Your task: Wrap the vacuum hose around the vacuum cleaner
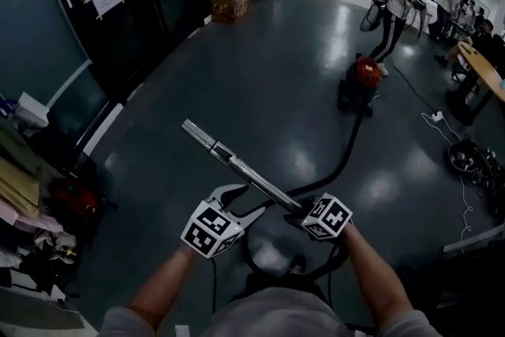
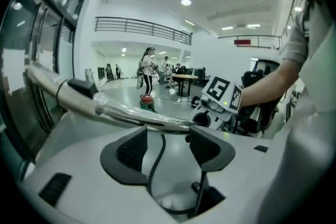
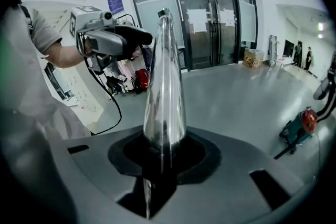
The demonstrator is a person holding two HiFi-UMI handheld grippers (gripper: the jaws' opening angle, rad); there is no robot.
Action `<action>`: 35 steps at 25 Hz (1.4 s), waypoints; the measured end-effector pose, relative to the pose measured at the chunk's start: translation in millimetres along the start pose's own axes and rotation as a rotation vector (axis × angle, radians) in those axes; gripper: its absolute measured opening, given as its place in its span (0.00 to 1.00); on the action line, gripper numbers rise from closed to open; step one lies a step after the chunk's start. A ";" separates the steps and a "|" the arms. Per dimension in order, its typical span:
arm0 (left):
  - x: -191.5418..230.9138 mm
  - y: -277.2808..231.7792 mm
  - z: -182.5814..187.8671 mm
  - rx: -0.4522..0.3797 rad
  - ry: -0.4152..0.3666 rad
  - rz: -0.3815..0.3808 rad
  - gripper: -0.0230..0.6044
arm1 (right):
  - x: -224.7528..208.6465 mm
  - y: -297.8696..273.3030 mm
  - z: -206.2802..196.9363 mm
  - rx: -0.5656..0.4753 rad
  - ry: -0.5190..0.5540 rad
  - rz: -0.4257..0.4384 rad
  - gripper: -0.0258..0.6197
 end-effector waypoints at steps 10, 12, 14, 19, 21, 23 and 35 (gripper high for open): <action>-11.0 -78.4 82.0 0.228 -0.733 -0.043 0.44 | -64.0 19.7 32.9 0.073 0.036 0.073 0.22; -11.9 -97.4 92.3 0.315 -0.825 -0.100 0.44 | -75.1 25.8 37.1 0.079 0.054 0.085 0.22; -12.4 -113.0 99.5 0.406 -0.876 -0.150 0.44 | -85.0 30.3 38.4 0.093 0.065 0.092 0.22; -9.4 -136.7 105.5 0.588 -0.949 -0.219 0.44 | -102.4 31.5 37.8 0.152 0.076 0.124 0.22; -6.7 -146.7 104.1 0.638 -0.977 -0.244 0.44 | -104.8 27.5 38.3 0.171 0.095 0.142 0.22; -2.7 -156.9 98.3 0.675 -0.990 -0.285 0.44 | -104.2 21.2 39.7 0.186 0.118 0.155 0.22; 62.1 -188.9 50.1 0.695 -0.872 -0.571 0.30 | -116.7 -15.8 59.6 0.356 0.132 0.083 0.22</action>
Point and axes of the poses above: the fingertips, and each gripper's own axes: y backward along the fingers, x to its left, z out of its top, the point moved 10 cm from there along y, backward along the fingers, and after that the axes turned 4 degrees about y, right-handed, at the moved point
